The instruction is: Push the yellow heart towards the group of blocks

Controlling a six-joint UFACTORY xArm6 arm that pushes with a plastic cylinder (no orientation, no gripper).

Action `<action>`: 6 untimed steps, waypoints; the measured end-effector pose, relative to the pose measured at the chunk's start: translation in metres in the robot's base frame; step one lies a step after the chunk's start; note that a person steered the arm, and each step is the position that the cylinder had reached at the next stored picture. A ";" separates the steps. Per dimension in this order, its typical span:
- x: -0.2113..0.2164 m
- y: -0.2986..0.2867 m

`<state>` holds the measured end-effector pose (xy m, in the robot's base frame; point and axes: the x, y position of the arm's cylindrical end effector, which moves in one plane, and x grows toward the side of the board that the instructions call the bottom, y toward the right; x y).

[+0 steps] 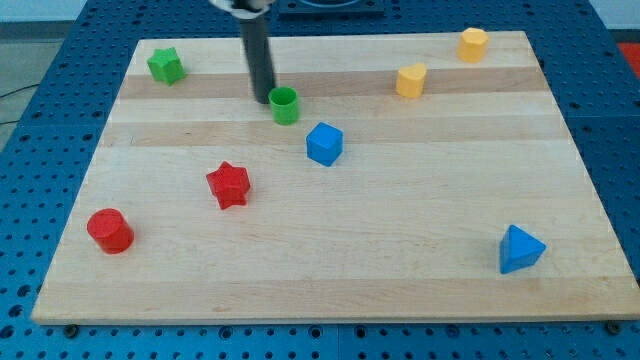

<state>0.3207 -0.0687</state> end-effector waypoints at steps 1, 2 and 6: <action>0.029 0.014; 0.022 0.025; -0.056 0.217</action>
